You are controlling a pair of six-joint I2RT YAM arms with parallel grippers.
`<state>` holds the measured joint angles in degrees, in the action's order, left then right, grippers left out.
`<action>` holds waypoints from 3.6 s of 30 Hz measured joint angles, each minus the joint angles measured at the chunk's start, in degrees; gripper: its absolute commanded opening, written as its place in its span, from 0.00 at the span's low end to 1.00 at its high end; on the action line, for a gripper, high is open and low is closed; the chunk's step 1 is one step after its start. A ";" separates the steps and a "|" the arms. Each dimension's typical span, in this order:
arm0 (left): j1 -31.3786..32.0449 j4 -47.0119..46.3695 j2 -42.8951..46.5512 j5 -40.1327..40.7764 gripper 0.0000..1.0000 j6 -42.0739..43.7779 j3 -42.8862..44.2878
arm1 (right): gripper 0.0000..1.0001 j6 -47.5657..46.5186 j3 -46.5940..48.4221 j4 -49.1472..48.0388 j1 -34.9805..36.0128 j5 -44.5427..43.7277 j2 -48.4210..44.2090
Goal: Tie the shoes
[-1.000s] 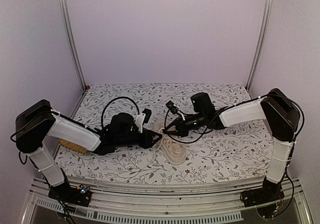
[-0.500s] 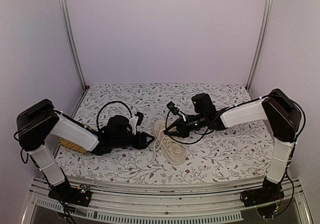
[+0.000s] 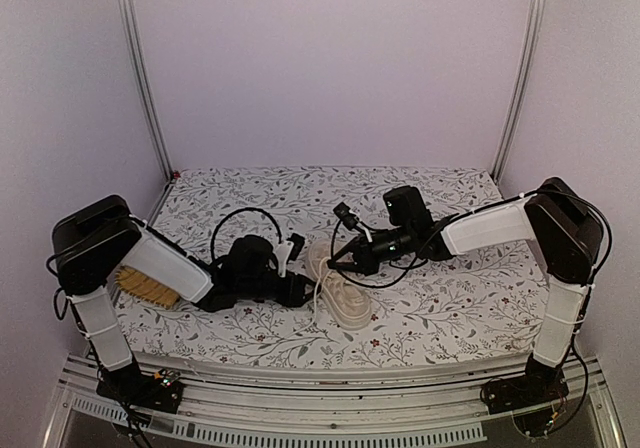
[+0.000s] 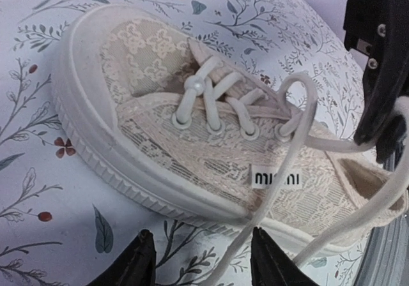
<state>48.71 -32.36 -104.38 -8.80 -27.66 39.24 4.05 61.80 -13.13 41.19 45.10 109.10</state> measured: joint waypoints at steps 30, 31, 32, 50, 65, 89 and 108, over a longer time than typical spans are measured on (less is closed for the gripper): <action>2.03 5.84 8.11 4.98 0.00 -0.31 -1.55 | 0.02 1.09 0.00 -0.17 0.00 -1.03 -0.07; 2.03 7.06 8.98 4.90 0.00 -0.72 -1.11 | 0.02 1.14 0.00 -0.17 0.00 -1.31 -0.07; 2.03 7.76 9.46 4.76 0.00 -1.05 -0.98 | 0.02 1.18 0.00 -0.17 0.00 -1.55 -0.07; 5.57 18.84 13.38 -12.76 0.00 -21.88 10.67 | 0.02 3.63 0.09 -0.17 0.00 -4.39 -0.07; 8.98 18.88 3.08 -14.51 0.41 -29.42 20.79 | 0.02 5.66 0.50 -1.01 -0.02 -4.96 -0.04; 8.35 28.63 14.99 -6.25 0.75 -19.41 9.97 | 0.02 6.54 0.37 -1.57 -0.02 -6.08 -0.04; -7.65 -4.20 -3.98 -9.35 0.76 -20.94 5.53 | 0.02 8.00 -3.02 -2.69 -0.02 -7.52 -0.94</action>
<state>41.06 -36.56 -108.36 -18.15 -48.60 44.77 12.05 58.78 -15.81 41.17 37.58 108.16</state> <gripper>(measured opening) 0.769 0.024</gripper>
